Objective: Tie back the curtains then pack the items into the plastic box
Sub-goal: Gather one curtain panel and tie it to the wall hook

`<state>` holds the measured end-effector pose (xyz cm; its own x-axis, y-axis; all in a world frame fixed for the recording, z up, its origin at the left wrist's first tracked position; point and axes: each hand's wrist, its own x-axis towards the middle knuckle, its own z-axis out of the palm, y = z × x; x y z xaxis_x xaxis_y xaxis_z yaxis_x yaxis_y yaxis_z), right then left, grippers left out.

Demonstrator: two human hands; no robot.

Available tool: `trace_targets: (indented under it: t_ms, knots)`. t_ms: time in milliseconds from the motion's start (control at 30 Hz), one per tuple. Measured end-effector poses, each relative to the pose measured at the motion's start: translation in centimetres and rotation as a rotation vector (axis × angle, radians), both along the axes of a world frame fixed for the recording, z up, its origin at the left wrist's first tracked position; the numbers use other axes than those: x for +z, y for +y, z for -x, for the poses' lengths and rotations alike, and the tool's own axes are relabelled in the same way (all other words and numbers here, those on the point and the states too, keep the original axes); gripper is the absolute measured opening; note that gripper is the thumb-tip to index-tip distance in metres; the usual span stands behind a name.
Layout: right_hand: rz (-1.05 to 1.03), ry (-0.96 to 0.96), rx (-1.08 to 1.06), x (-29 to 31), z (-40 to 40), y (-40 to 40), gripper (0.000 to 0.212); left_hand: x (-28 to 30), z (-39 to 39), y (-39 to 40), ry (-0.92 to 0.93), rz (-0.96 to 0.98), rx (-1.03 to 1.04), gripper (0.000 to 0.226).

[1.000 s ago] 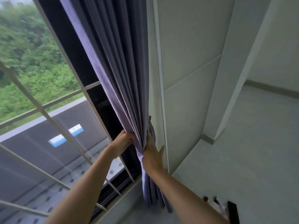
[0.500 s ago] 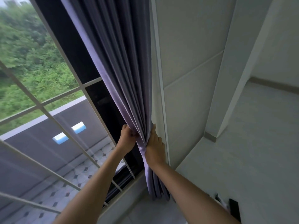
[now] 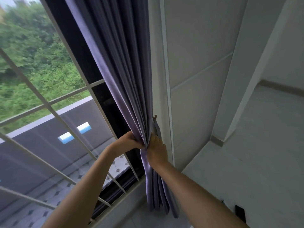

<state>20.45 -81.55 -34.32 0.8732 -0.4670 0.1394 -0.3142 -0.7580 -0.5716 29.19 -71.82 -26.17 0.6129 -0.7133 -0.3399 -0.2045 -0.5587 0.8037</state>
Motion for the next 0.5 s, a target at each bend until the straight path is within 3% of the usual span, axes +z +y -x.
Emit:
trace_targets:
  t_ms: [167, 333, 400, 467, 500]
  knots:
    - [-0.043, -0.051, 0.006, -0.2, -0.5, 0.4, 0.044, 1.5, 0.1, -0.2, 0.04, -0.053, -0.099, 0.05]
    - [-0.002, -0.03, 0.028, -0.4, -1.3, 0.2, 0.044, 0.6, -0.5, -0.5, 0.124, 0.061, 0.064, 0.046]
    - [-0.15, -0.031, 0.035, -0.3, -1.6, -0.2, 0.039, -0.1, -0.7, -0.7, 0.141, 0.116, 0.154, 0.048]
    - [-0.436, -0.054, 0.0, -0.1, -1.9, -0.9, 0.027, -0.5, -0.4, -1.1, 0.142, 0.184, 0.238, 0.044]
    - [-0.53, -0.094, -0.021, -0.1, -2.0, -1.3, 0.034, -0.7, -0.4, -1.3, 0.136, 0.213, 0.277, 0.044]
